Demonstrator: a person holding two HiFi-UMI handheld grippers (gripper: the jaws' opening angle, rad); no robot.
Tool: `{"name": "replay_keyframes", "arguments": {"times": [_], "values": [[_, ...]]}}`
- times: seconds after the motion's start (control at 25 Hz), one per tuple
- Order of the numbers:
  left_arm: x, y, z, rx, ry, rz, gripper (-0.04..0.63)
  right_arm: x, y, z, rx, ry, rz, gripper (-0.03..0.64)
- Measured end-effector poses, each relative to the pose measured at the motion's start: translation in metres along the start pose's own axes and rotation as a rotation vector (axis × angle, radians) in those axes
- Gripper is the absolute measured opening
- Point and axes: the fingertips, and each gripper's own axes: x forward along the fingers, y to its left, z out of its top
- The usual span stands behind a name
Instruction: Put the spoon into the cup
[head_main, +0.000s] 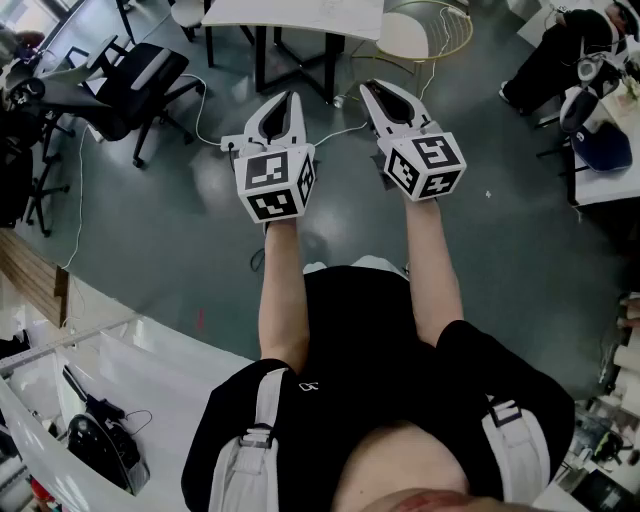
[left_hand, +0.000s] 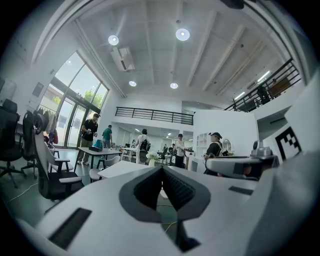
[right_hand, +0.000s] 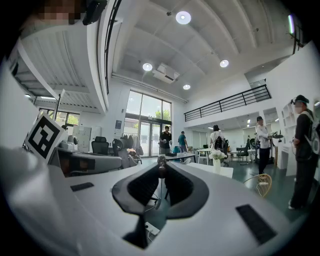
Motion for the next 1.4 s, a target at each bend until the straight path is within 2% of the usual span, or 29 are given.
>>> {"name": "replay_keyframes", "arguments": {"times": [0.4, 0.84, 1.12, 1.4], "values": [[-0.002, -0.001, 0.001, -0.009, -0.003, -0.018, 0.015, -0.002, 0.006, -0.002, -0.007, 0.008, 0.003, 0.043], [0.007, 0.0, 0.001, -0.03, -0.01, -0.021, 0.015, -0.009, -0.014, -0.001, 0.026, -0.002, -0.039, 0.044], [0.012, 0.0, 0.005, -0.028, -0.011, -0.022, 0.015, -0.018, -0.04, 0.013, 0.06, -0.035, -0.076, 0.044], [0.035, -0.01, 0.024, 0.001, -0.043, -0.077, 0.015, -0.01, -0.061, 0.04, 0.053, -0.108, -0.094, 0.044]]}}
